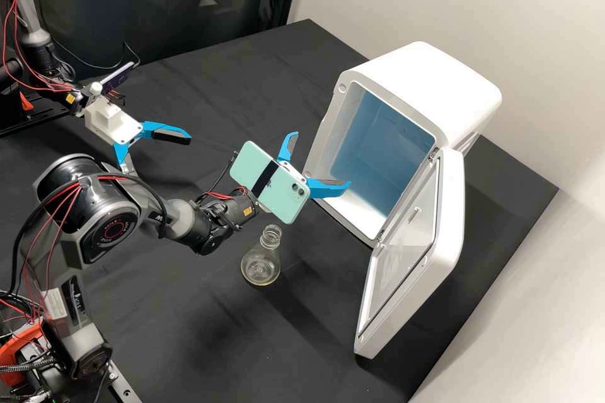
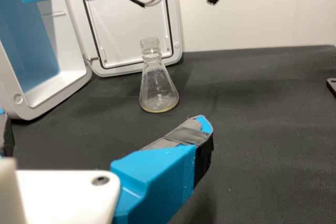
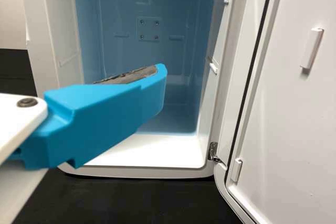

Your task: Place the flask in the incubator

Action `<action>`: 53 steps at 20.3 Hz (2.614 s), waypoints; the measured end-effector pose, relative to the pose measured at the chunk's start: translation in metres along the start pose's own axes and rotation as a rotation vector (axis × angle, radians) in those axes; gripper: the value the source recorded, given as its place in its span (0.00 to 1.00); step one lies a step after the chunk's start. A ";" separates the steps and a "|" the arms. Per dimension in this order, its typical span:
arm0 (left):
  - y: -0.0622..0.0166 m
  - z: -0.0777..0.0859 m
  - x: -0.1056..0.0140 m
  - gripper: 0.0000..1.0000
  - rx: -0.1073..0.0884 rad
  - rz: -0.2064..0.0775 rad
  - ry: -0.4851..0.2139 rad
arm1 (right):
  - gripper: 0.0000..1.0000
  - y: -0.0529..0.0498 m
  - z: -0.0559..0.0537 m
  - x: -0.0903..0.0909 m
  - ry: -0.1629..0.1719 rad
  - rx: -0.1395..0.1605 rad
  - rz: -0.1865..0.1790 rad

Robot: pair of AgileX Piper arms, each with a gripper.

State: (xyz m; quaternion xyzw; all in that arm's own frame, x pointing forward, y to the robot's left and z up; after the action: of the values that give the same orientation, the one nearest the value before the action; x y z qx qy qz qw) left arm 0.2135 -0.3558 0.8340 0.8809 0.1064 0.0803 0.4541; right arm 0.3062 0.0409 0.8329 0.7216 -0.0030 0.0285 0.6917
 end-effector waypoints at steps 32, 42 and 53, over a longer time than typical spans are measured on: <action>0.0040 -0.006 -0.005 1.00 -0.008 0.021 0.020 | 1.00 -0.035 0.074 -0.092 -0.141 -0.008 -0.209; 0.0020 -0.006 -0.007 1.00 -0.010 0.012 0.021 | 1.00 -0.069 0.106 -0.065 -0.275 -0.039 -0.249; 0.0045 -0.006 -0.007 1.00 -0.008 0.025 0.019 | 0.00 -0.072 0.113 -0.063 -0.306 -0.041 -0.256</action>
State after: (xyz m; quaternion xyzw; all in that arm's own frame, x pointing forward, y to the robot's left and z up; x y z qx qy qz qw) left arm 0.2056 -0.3559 0.8406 0.8796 0.0996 0.0948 0.4554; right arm 0.2511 -0.0711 0.7533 0.6977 -0.0168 -0.1699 0.6957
